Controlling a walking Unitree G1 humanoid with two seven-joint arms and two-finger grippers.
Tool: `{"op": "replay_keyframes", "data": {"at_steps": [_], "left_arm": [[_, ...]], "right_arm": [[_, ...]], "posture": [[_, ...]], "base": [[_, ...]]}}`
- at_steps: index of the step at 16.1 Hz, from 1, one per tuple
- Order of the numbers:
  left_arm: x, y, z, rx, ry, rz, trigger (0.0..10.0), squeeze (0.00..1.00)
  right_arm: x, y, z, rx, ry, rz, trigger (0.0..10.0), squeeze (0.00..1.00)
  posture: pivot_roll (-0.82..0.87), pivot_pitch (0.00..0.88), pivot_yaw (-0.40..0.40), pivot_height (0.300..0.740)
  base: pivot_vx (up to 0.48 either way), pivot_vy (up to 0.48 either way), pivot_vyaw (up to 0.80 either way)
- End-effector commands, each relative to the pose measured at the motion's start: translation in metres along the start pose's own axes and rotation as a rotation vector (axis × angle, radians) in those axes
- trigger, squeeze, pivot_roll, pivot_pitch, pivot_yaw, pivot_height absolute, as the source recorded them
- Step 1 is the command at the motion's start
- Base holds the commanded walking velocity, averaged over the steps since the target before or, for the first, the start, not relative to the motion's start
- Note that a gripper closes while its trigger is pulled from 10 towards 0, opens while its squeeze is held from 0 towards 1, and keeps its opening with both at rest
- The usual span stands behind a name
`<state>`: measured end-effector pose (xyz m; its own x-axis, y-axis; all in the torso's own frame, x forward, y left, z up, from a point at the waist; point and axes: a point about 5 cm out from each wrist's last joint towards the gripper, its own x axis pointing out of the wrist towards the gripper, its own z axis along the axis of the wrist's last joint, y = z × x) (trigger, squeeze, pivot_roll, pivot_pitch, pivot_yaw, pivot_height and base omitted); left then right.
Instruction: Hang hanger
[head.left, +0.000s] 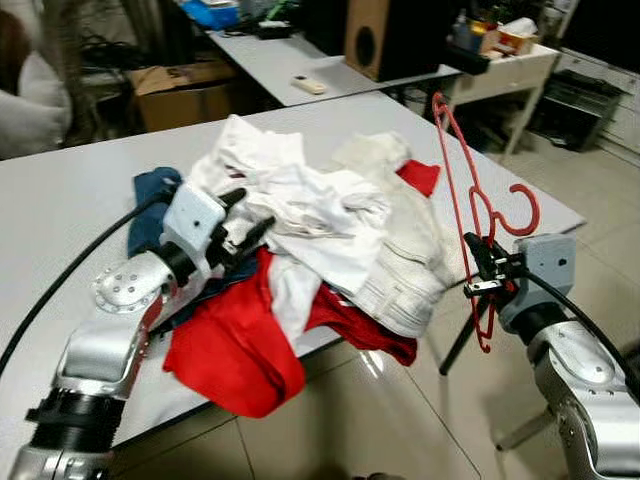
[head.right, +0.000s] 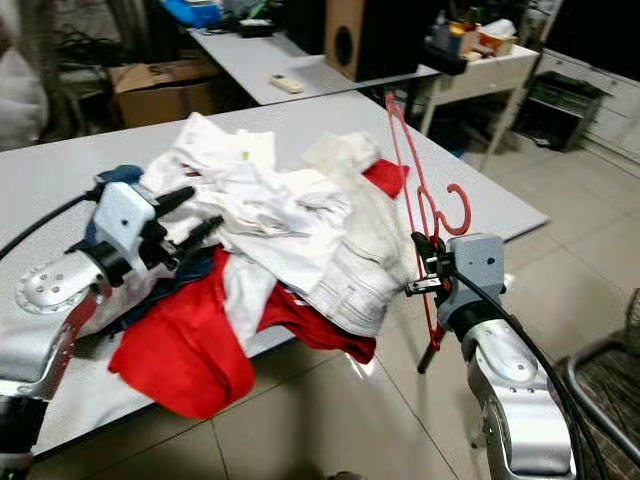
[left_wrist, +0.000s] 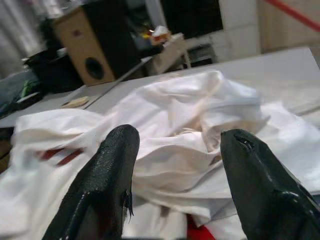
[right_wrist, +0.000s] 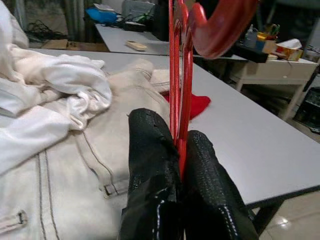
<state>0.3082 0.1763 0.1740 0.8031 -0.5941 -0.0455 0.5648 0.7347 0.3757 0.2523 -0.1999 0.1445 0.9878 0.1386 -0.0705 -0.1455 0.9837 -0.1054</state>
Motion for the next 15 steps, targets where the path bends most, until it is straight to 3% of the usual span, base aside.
{"op": "replay_keyframes", "data": {"at_steps": [1, 5, 6, 7, 10, 15], "left_arm": [[0.004, 0.006, -0.002, 0.057, 0.03, 0.0, 10.0, 0.0], [0.012, 0.019, -0.005, 0.175, 0.073, -0.01, 10.0, 0.0], [0.01, 0.018, -0.007, 0.186, 0.072, -0.053, 2.7, 0.0], [0.006, 0.016, -0.007, 0.2, 0.075, -0.11, 0.0, 0.0], [-0.001, 0.018, -0.008, 0.221, 0.093, -0.171, 0.0, 0.0], [0.0, 0.03, -0.01, 0.278, 0.116, -0.12, 0.0, 0.0]], "right_arm": [[0.0, -0.003, 0.004, -0.004, -0.022, -0.008, 10.0, 0.0], [-0.001, 0.0, 0.004, -0.007, -0.029, 0.008, 10.0, 0.0], [-0.002, 0.0, 0.003, -0.007, -0.028, 0.006, 10.0, 0.0], [-0.003, 0.0, 0.003, -0.007, -0.028, 0.003, 10.0, 0.0], [-0.003, -0.001, 0.004, -0.011, -0.03, 0.002, 10.0, 0.0], [-0.001, 0.001, 0.004, -0.015, -0.038, 0.011, 10.0, 0.0]], "posture": [[-0.2, 0.0, -0.009, 0.74], [-0.21, 0.0, -0.005, 0.74], [-0.21, 0.0, 0.001, 0.74], [-0.21, 0.0, 0.001, 0.74], [-0.21, 0.0, -0.001, 0.74], [-0.2, 0.0, -0.008, 0.74]], "base": [[0.0, 0.0, 0.0], [0.0, 0.0, 0.0], [0.0, 0.0, 0.0], [0.0, 0.0, 0.0], [0.0, 0.0, 0.0], [0.0, 0.0, 0.0]]}}
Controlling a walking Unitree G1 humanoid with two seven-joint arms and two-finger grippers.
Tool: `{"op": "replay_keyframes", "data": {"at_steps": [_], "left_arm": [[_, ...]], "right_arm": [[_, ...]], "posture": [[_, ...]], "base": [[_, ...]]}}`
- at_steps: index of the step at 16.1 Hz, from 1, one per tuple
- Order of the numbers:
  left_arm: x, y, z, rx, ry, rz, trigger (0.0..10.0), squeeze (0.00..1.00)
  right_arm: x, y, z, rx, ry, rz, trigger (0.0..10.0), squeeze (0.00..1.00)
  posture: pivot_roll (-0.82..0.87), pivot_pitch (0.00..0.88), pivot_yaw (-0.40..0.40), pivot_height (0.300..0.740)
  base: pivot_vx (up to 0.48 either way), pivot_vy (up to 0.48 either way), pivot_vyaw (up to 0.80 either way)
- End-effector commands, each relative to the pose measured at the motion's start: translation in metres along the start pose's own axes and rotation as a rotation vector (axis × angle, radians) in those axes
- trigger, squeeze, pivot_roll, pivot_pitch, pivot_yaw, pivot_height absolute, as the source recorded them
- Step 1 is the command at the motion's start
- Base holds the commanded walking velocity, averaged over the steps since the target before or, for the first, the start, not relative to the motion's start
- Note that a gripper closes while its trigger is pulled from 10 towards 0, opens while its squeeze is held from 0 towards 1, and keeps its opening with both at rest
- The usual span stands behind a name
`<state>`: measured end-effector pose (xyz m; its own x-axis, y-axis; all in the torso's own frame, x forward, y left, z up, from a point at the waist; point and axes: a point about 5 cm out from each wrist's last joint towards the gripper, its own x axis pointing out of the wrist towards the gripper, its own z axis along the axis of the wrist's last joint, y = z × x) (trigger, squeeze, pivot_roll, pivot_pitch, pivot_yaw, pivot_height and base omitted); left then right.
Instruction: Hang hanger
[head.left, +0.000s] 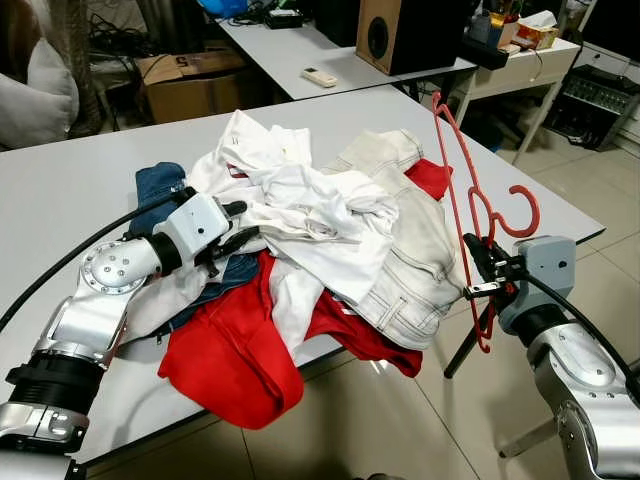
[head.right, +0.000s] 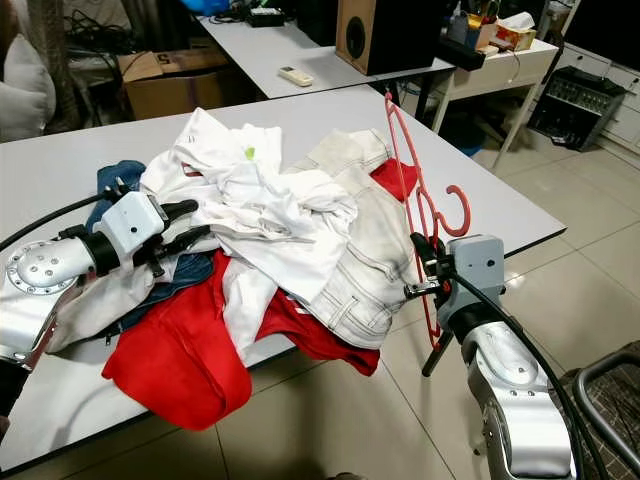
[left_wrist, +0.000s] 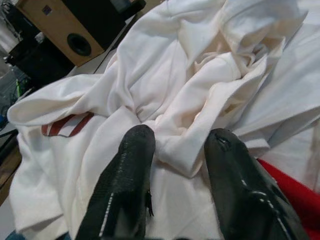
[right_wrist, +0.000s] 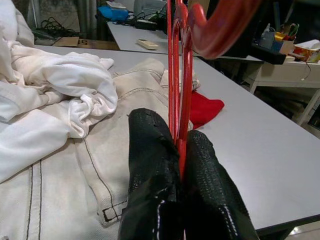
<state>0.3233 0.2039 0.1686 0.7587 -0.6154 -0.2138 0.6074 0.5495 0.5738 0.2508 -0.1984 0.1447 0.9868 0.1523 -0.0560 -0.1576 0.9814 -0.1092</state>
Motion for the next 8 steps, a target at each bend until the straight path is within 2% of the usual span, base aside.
{"op": "replay_keyframes", "data": {"at_steps": [1, 5, 8], "left_arm": [[0.0031, 0.0053, 0.0059, 0.034, -0.007, 0.008, 0.0, 0.0], [0.0076, 0.0075, 0.003, 0.051, 0.004, 0.033, 0.0, 0.0], [0.0066, 0.0116, 0.0043, 0.011, -0.005, 0.058, 0.0, 0.0]], "right_arm": [[0.0002, -0.0012, 0.0038, -0.011, -0.023, -0.001, 10.0, 0.0], [0.0013, 0.0, 0.0038, -0.01, -0.028, 0.0, 10.0, 0.0], [0.0021, 0.001, 0.005, -0.008, -0.038, 0.002, 10.0, 0.0]], "posture": [[-0.2, 0.0, -0.008, 0.74], [-0.21, 0.0, -0.006, 0.74], [-0.2, 0.0, -0.006, 0.74]], "base": [[0.0, 0.0, 0.0], [0.0, 0.0, 0.0], [0.0, 0.0, 0.0]]}}
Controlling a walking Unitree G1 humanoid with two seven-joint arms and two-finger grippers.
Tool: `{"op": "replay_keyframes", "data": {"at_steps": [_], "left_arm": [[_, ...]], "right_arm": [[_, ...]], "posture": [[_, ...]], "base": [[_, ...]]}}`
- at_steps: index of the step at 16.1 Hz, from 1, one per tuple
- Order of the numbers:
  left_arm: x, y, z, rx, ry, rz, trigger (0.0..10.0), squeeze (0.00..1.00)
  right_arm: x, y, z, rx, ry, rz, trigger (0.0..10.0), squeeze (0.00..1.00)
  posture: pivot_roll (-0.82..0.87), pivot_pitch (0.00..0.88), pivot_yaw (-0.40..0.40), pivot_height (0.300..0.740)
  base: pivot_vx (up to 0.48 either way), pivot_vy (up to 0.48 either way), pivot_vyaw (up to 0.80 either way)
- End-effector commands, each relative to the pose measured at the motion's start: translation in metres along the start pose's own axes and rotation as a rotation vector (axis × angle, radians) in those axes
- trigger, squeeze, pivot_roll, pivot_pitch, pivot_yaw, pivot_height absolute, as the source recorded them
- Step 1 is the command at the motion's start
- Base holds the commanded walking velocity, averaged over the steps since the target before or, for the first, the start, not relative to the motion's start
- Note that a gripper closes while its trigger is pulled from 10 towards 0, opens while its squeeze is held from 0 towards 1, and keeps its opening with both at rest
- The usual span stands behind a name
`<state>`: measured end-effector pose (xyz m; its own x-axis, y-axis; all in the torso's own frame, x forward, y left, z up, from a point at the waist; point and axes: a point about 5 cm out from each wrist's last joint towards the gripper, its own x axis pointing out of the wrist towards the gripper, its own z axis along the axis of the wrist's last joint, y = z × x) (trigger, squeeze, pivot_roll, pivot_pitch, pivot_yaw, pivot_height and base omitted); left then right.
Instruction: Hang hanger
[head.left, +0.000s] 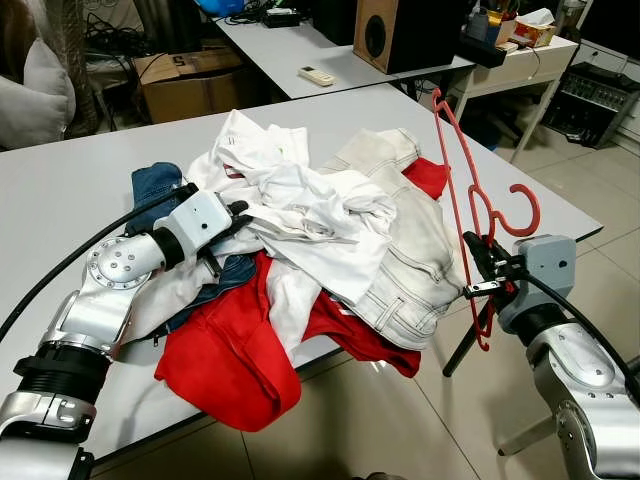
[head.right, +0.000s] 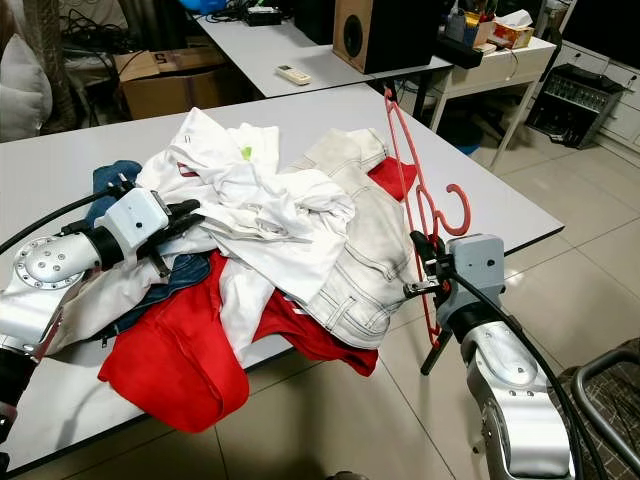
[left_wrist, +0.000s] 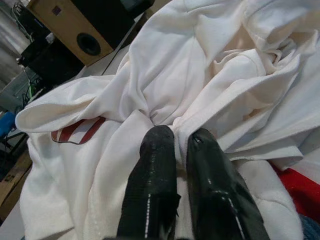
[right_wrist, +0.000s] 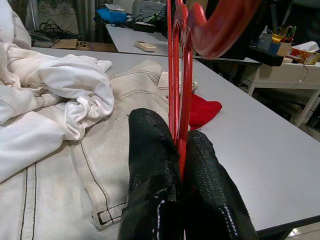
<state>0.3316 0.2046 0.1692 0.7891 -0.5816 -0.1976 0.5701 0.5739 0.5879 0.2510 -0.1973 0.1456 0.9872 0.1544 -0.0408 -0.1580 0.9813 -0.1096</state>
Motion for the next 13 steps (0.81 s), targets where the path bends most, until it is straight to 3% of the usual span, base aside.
{"op": "replay_keyframes", "data": {"at_steps": [1, 6, 9, 11, 13], "left_arm": [[0.001, 0.008, 0.008, -0.015, -0.023, 0.018, 0.0, 0.0], [0.001, 0.009, 0.009, -0.066, -0.045, -0.002, 0.0, 0.0], [0.002, 0.042, 0.05, -0.221, -0.291, 0.138, 0.0, 0.0], [-0.002, 0.06, 0.071, -0.248, -0.387, 0.177, 0.0, 0.0], [-0.006, 0.069, 0.083, -0.244, -0.424, 0.169, 0.0, 0.0]], "right_arm": [[0.002, -0.001, 0.005, -0.005, -0.029, 0.003, 10.0, 0.0], [0.001, -0.001, 0.007, 0.011, -0.054, 0.023, 10.0, 0.0], [0.002, -0.004, 0.009, 0.018, -0.071, 0.008, 10.0, 0.0], [0.003, -0.004, 0.01, 0.024, -0.086, 0.014, 10.0, 0.0], [-0.002, 0.001, 0.015, 0.048, -0.123, 0.091, 10.0, 0.0]], "posture": [[-0.2, 0.0, -0.005, 0.74], [-0.19, 0.0, 0.009, 0.74], [-0.19, 0.0, 0.015, 0.74], [-0.18, 0.0, 0.022, 0.74], [-0.18, 0.0, 0.032, 0.74]], "base": [[0.0, 0.0, 0.0], [0.0, 0.0, 0.0], [0.0, 0.0, 0.0], [0.0, 0.0, 0.0], [0.0, 0.0, 0.0]]}}
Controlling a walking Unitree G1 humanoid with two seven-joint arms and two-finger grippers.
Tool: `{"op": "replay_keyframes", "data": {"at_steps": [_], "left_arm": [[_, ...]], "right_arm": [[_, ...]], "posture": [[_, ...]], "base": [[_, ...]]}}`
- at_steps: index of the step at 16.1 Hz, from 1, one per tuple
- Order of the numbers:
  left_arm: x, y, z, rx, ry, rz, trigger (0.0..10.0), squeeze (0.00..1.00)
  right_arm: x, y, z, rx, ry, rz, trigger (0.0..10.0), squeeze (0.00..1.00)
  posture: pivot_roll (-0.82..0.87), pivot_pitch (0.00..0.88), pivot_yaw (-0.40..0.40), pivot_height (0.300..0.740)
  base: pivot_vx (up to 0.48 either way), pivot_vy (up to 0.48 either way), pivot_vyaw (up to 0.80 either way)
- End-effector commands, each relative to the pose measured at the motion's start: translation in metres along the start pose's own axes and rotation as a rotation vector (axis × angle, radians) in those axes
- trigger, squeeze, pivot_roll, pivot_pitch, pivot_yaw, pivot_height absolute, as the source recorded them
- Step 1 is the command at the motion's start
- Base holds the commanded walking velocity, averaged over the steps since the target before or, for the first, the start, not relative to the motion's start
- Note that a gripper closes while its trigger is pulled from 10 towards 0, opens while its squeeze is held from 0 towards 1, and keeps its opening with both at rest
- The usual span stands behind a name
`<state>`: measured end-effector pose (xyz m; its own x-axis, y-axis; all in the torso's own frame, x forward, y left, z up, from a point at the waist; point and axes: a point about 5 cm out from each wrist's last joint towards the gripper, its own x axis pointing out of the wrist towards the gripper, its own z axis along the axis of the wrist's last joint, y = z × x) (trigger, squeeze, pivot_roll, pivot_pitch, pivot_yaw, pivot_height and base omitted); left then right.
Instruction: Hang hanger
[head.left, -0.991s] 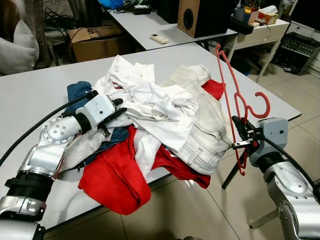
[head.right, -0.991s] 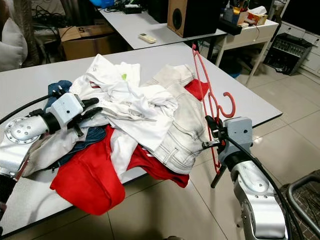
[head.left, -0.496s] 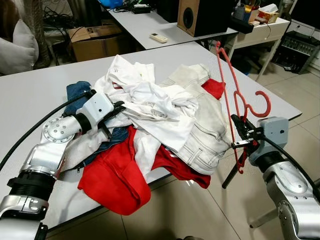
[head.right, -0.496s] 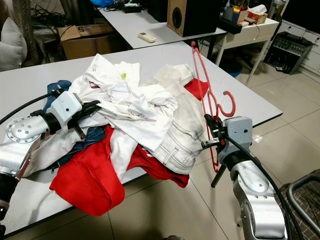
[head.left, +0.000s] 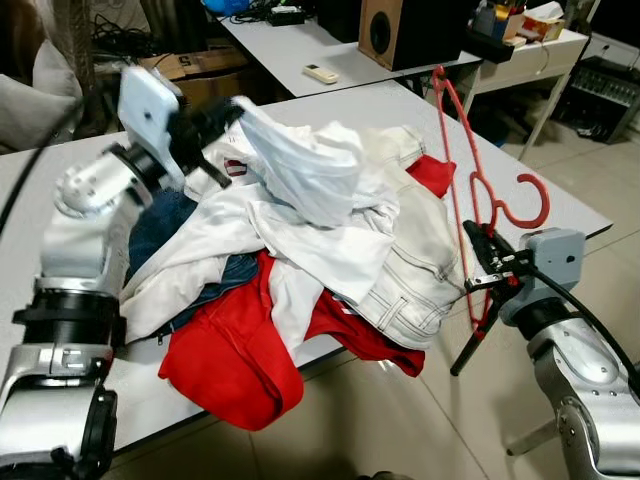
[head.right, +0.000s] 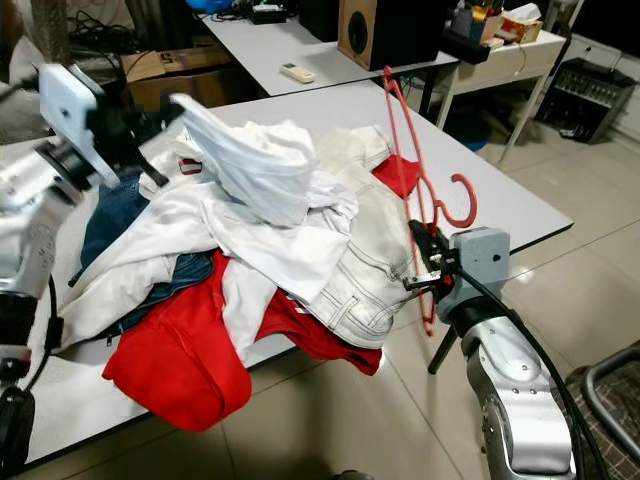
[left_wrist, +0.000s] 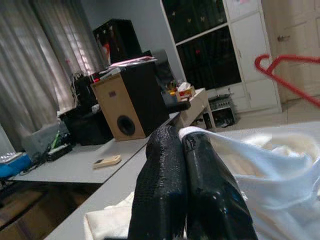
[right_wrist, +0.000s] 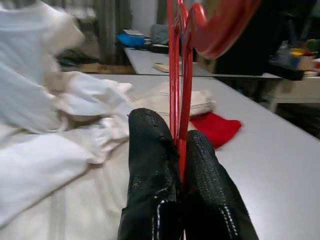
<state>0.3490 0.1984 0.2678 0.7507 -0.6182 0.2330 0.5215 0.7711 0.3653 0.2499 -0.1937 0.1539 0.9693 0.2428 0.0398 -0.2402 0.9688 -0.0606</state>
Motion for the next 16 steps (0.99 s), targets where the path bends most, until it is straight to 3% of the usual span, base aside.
{"op": "replay_keyframes", "data": {"at_steps": [1, 3, 4, 8, 13, 15, 16], "left_arm": [[0.001, 0.005, 0.012, 0.019, -0.025, -0.01, 0.0, 0.0], [0.007, 0.013, 0.033, 0.014, -0.09, 0.018, 0.0, 0.0], [0.013, 0.019, 0.052, -0.027, -0.184, 0.055, 0.0, 0.0], [0.017, 0.042, 0.11, -0.153, -0.483, 0.179, 0.0, 0.0], [0.013, 0.066, 0.137, -0.279, -0.653, 0.302, 0.0, 0.0], [0.008, 0.084, 0.156, -0.291, -0.754, 0.426, 0.0, 0.0], [0.007, 0.087, 0.159, -0.292, -0.769, 0.441, 0.0, 0.0]], "right_arm": [[-0.004, 0.001, 0.01, 0.006, -0.046, 0.055, 10.0, 0.0], [-0.012, 0.0, 0.02, 0.023, -0.072, 0.145, 10.0, 0.0], [-0.016, -0.004, 0.024, 0.021, -0.086, 0.153, 10.0, 0.0], [-0.016, -0.027, 0.032, 0.057, -0.152, -0.008, 10.0, 0.0], [-0.013, -0.025, 0.035, 0.079, -0.176, -0.008, 10.0, 0.0], [-0.01, -0.027, 0.037, 0.09, -0.201, -0.024, 10.0, 0.0], [-0.01, -0.027, 0.038, 0.09, -0.204, -0.026, 10.0, 0.0]], "posture": [[-0.18, 0.0, 0.043, 0.74], [-0.19, 0.0, 0.056, 0.74], [-0.19, 0.0, 0.056, 0.74], [-0.19, 0.0, 0.075, 0.74], [-0.2, 0.0, 0.078, 0.74], [-0.2, 0.0, 0.083, 0.74], [-0.2, 0.0, 0.083, 0.74]], "base": [[0.0, 0.0, 0.0], [0.0, 0.0, 0.0], [0.0, 0.0, 0.0], [0.0, 0.0, 0.0], [0.0, 0.0, 0.0], [0.0, 0.0, 0.0], [0.0, 0.0, 0.0]]}}
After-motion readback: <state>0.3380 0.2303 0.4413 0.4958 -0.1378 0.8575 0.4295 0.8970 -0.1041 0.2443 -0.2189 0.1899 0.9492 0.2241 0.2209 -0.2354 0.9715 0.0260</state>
